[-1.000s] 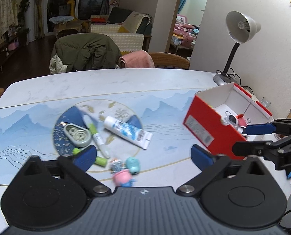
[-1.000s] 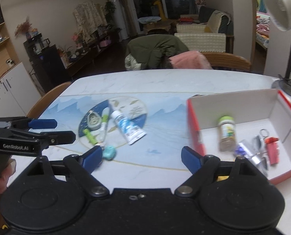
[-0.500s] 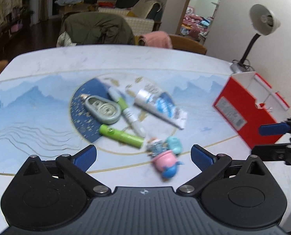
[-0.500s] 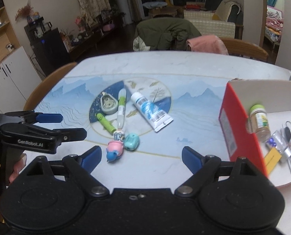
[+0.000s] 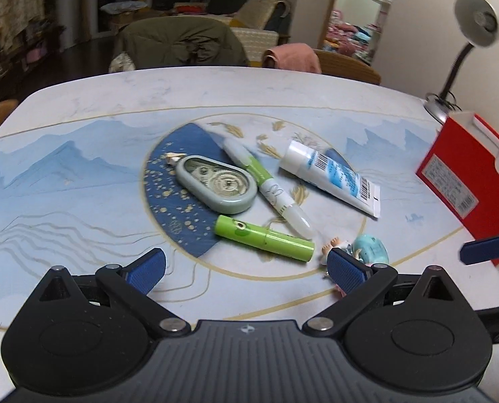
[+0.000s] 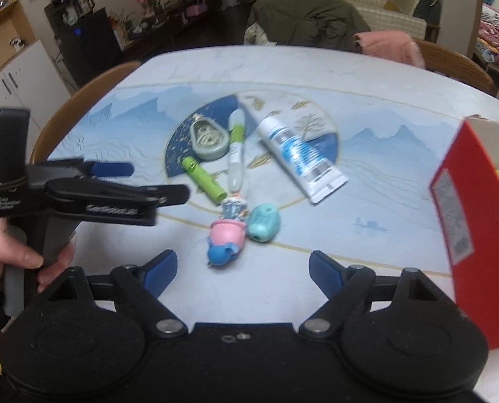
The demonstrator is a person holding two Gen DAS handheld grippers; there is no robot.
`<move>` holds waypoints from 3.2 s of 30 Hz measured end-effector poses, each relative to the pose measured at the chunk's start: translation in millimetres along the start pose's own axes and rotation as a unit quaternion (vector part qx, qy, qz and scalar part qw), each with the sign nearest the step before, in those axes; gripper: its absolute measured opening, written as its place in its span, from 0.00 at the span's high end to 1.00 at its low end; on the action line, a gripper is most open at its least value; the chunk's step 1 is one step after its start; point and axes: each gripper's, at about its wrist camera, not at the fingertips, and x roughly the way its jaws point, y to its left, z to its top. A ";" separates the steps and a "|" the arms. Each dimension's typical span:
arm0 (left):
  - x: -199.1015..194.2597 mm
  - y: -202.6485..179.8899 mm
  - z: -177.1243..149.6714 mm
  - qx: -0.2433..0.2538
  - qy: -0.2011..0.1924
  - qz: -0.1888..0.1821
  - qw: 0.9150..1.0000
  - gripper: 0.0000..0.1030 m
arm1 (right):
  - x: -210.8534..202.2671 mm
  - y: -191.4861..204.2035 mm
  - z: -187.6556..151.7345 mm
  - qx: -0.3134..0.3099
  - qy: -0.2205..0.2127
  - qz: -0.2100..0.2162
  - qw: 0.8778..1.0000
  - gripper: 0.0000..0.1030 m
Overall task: Organize rigid objects
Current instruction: 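Grasp the green highlighter with the left tool while the right tool grasps the pink pig figurine, then carry the highlighter and pig figurine into the shoebox with both tools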
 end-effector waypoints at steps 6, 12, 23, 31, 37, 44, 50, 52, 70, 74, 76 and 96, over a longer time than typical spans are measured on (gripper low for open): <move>17.3 -5.4 0.1 0.034 0.000 -0.007 0.999 0.00 | 21.5 9.5 1.9 -0.007 0.020 -0.005 1.000 0.24; 31.5 -9.2 2.0 0.042 -0.004 -0.009 0.999 0.00 | 38.4 17.7 6.3 -0.018 0.029 -0.016 0.999 0.27; 41.6 -7.7 -0.1 0.061 -0.010 0.000 0.998 0.01 | 64.9 12.9 13.7 0.011 0.053 -0.013 0.998 0.47; 42.5 -11.4 -0.6 0.062 -0.018 0.003 0.998 0.01 | 70.3 8.7 16.2 0.033 0.058 -0.011 0.998 0.54; 42.3 -14.1 1.0 0.062 -0.020 0.006 0.998 0.10 | 72.1 9.2 18.5 0.032 0.055 -0.009 0.998 0.61; 39.7 -17.4 1.7 0.059 -0.020 0.001 0.998 0.20 | 70.5 6.8 16.8 0.042 0.055 0.001 0.998 0.67; 33.3 -18.4 0.7 0.041 -0.017 0.002 0.999 0.20 | 63.6 7.2 12.8 0.046 0.053 0.011 0.997 0.67; 28.7 -19.1 0.9 0.033 -0.015 0.001 0.999 0.20 | 59.8 6.7 11.2 0.049 0.051 0.017 0.997 0.68; -27.0 -29.2 12.1 -0.039 -0.019 -0.005 0.999 0.20 | -0.7 -11.3 -6.8 0.074 0.007 0.027 0.997 0.68; -46.1 -47.2 22.6 -0.025 -0.026 -0.015 0.999 0.20 | -25.8 -20.0 -8.2 0.078 -0.014 0.022 0.997 0.68; -55.6 -56.3 30.0 -0.016 -0.030 -0.020 0.999 0.20 | -39.4 -25.0 -7.8 0.080 -0.027 0.020 0.996 0.68; -98.7 -155.6 122.5 0.065 -0.087 -0.027 0.994 0.20 | -142.1 -124.5 -4.6 0.115 -0.142 -0.017 0.983 0.68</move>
